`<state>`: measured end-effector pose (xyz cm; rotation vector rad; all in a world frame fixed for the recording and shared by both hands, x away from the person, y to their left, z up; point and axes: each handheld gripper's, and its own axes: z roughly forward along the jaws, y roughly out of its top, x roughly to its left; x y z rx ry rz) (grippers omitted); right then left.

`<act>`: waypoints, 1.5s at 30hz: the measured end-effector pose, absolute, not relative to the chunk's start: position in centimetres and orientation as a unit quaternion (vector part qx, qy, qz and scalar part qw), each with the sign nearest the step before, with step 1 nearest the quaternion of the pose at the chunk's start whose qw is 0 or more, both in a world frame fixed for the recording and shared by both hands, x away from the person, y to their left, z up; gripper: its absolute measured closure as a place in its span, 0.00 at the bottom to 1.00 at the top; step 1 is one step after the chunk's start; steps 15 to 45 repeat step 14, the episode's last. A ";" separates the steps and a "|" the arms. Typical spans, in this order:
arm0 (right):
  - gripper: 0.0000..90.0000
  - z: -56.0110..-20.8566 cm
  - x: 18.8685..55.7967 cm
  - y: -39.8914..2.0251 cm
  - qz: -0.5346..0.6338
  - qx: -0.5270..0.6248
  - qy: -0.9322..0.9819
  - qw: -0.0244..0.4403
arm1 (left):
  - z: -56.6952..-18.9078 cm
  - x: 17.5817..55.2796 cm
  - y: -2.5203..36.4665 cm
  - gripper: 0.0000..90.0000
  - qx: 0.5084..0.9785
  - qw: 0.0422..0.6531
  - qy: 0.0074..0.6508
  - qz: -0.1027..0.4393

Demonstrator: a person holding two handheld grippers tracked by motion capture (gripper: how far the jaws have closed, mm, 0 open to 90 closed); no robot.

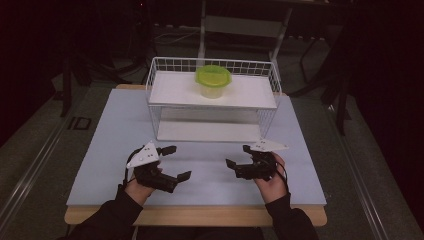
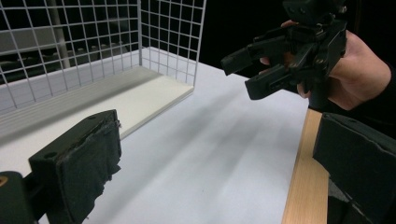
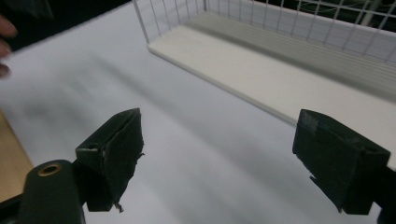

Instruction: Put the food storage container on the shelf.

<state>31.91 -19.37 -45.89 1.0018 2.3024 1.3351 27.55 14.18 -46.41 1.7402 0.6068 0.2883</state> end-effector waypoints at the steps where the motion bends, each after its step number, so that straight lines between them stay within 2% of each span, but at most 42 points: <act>1: 0.18 -46.1 31.8 -19.5 0.463 0.349 0.801 0.148 | -46.5 27.5 14.1 0.02 0.751 0.595 0.259 0.125; 10: 0.18 -47.5 31.9 -19.4 0.454 0.351 0.805 0.150 | -46.9 27.4 13.9 0.02 0.755 0.590 0.257 0.126; 45: 0.18 -47.6 31.9 -19.2 0.451 0.343 0.809 0.155 | -46.9 27.4 14.0 0.02 0.753 0.592 0.259 0.127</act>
